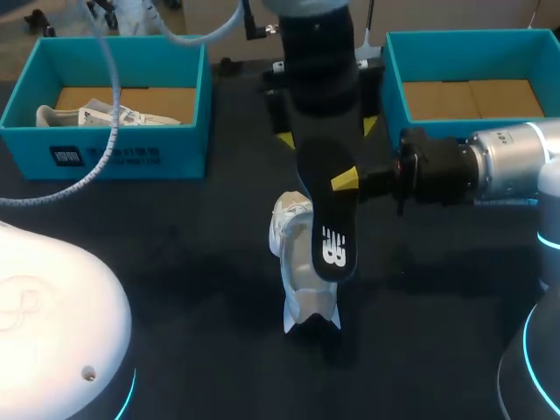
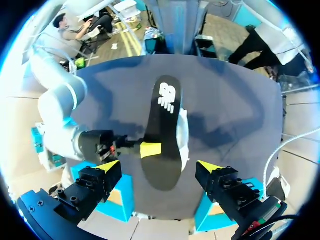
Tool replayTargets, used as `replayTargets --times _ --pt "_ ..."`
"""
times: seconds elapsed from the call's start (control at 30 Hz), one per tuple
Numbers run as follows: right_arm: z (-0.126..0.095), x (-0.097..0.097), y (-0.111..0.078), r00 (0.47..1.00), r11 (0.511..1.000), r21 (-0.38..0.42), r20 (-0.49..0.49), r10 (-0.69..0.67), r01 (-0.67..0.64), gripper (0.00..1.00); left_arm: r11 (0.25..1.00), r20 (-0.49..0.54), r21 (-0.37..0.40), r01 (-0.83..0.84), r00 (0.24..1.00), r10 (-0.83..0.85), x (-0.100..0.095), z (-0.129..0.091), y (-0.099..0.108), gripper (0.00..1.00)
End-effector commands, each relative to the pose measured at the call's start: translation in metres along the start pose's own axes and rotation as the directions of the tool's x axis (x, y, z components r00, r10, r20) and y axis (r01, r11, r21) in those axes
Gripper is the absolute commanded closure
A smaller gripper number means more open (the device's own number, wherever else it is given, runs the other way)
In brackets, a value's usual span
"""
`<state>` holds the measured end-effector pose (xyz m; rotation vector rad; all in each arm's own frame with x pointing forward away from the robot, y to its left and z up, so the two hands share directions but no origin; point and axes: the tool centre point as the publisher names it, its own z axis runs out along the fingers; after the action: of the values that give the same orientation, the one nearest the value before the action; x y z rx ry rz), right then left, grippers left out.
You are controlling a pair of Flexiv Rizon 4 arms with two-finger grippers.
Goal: Take the shoe out of the shoebox, open the shoe tongue, remove and reinsert the insole, then place the shoe into the shoebox
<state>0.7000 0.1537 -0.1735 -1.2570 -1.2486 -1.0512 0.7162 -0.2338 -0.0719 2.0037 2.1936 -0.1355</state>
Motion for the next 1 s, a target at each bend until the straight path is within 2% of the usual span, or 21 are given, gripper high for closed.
replayTargets --times 0.03,0.1,0.27,0.5,0.6,0.87,1.0 --pt "-0.001 0.001 -0.002 1.000 1.000 -0.009 0.002 -0.001 0.001 1.00 0.997 0.239 -0.068 0.021 0.971 -0.005 0.025 -0.001 -0.005 0.00" --pt "-0.001 0.003 -0.001 1.000 1.000 -0.010 0.003 -0.004 0.004 1.00 0.997 0.312 -0.072 0.025 0.950 -0.001 0.026 -0.005 -0.006 0.00" --pt "-0.001 0.003 0.000 1.000 1.000 -0.008 0.002 -0.002 0.002 1.00 0.997 0.413 -0.076 0.023 0.910 0.010 0.030 -0.009 -0.005 0.00" --pt "-0.004 0.006 -0.002 1.000 1.000 -0.008 0.008 0.016 -0.016 1.00 1.000 0.579 -0.031 -0.004 0.815 0.021 0.042 -0.014 -0.003 0.00" --pt "-0.007 0.012 -0.004 1.000 1.000 -0.016 0.020 0.017 -0.017 1.00 0.998 0.675 -0.059 -0.009 0.736 0.046 0.048 -0.020 -0.007 0.00" --pt "-0.016 0.019 -0.011 1.000 0.999 -0.039 0.012 0.009 -0.008 1.00 0.991 0.761 -0.132 0.002 0.641 0.100 0.058 -0.023 -0.018 0.00" --pt "-0.018 0.021 -0.014 1.000 0.999 -0.050 -0.009 -0.010 0.009 1.00 0.998 0.827 -0.061 0.029 0.561 0.034 0.066 -0.026 -0.013 0.00"
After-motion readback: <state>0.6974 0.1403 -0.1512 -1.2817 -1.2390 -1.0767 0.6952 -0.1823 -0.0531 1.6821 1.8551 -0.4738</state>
